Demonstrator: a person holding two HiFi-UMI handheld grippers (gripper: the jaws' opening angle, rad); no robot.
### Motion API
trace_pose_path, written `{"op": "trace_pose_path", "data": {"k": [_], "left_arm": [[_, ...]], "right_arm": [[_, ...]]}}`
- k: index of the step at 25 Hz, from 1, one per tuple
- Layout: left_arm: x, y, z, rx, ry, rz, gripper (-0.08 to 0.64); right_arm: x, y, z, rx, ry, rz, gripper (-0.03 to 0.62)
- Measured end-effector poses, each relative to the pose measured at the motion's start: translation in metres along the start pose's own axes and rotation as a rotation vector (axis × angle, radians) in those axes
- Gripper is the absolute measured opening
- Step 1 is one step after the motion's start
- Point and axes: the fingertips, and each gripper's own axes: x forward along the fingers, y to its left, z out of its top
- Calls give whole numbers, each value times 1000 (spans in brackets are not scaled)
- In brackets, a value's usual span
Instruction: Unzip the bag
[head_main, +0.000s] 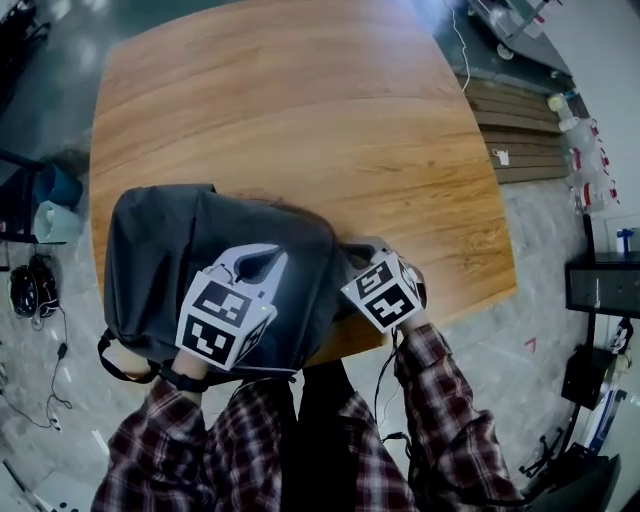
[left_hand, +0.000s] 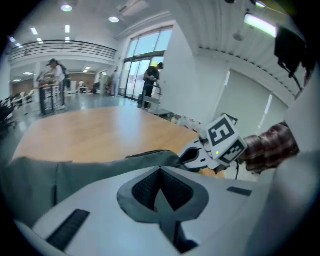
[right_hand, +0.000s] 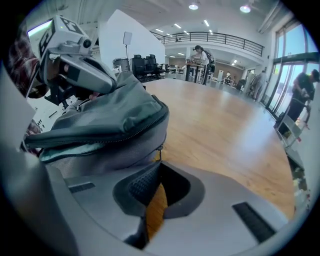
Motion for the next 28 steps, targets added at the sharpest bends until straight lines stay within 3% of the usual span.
{"op": "trace_pose_path", "data": {"k": [2, 5, 9, 13, 20, 24, 28], "left_arm": [[22, -22, 8, 126, 55, -72, 6], [55, -32, 0, 276, 156, -115, 6], [81, -36, -20, 399, 260, -181, 6], [93, -32, -28, 342, 289, -222, 6], [103, -22, -26, 306, 290, -225, 6], [110, -10, -18, 291, 281, -201, 6], [117, 17, -3, 250, 256, -130, 6]], "right_arm": [[-3, 2, 0, 9, -11, 1, 11], [-6, 7, -1, 25, -20, 12, 11], [-11, 16, -10, 31, 2, 31, 11], [-16, 24, -22, 38, 17, 39, 11], [-38, 58, -45, 74, 14, 53, 11], [-53, 78, -53, 98, 7, 43, 11], [-65, 111, -55, 120, -19, 74, 11]]}}
